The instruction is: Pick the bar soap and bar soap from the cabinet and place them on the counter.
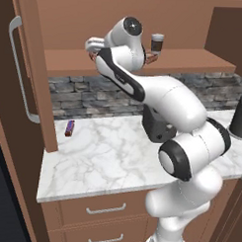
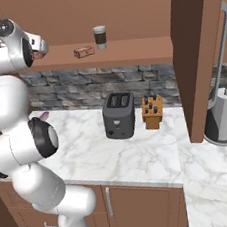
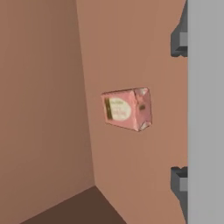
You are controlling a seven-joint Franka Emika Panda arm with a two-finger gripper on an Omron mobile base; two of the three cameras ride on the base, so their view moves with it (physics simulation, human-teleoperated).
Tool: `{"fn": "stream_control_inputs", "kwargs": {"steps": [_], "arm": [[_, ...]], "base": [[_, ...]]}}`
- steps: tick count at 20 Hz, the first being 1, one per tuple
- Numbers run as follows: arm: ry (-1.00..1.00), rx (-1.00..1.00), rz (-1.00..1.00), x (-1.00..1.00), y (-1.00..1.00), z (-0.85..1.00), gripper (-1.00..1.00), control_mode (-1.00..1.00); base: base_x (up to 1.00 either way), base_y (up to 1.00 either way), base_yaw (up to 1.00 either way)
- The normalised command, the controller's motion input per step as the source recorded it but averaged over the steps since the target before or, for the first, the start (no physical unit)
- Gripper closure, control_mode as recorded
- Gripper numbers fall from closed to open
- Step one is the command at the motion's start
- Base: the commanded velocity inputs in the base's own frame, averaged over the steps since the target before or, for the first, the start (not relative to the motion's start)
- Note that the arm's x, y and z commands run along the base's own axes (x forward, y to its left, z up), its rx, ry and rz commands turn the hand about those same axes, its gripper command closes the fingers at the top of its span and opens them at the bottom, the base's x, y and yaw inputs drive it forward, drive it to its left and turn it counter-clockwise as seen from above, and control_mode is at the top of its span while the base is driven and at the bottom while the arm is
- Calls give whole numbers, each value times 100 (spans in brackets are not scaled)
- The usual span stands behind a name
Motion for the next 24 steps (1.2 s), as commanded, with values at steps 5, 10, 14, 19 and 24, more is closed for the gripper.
{"fn": "stream_control_inputs", "kwargs": {"steps": [5,10,14,19,24], "arm": [[2,0,0,35,10,-6,-100,-100],[3,0,0,31,5,-10,-100,-100],[3,0,0,29,3,-11,-100,-100],[3,-1,0,31,6,-10,-100,-100],[3,0,0,40,12,-10,-100,-100]], "base": [[0,0,0],[0,0,0],[0,0,0],[0,0,0],[0,0,0]]}}
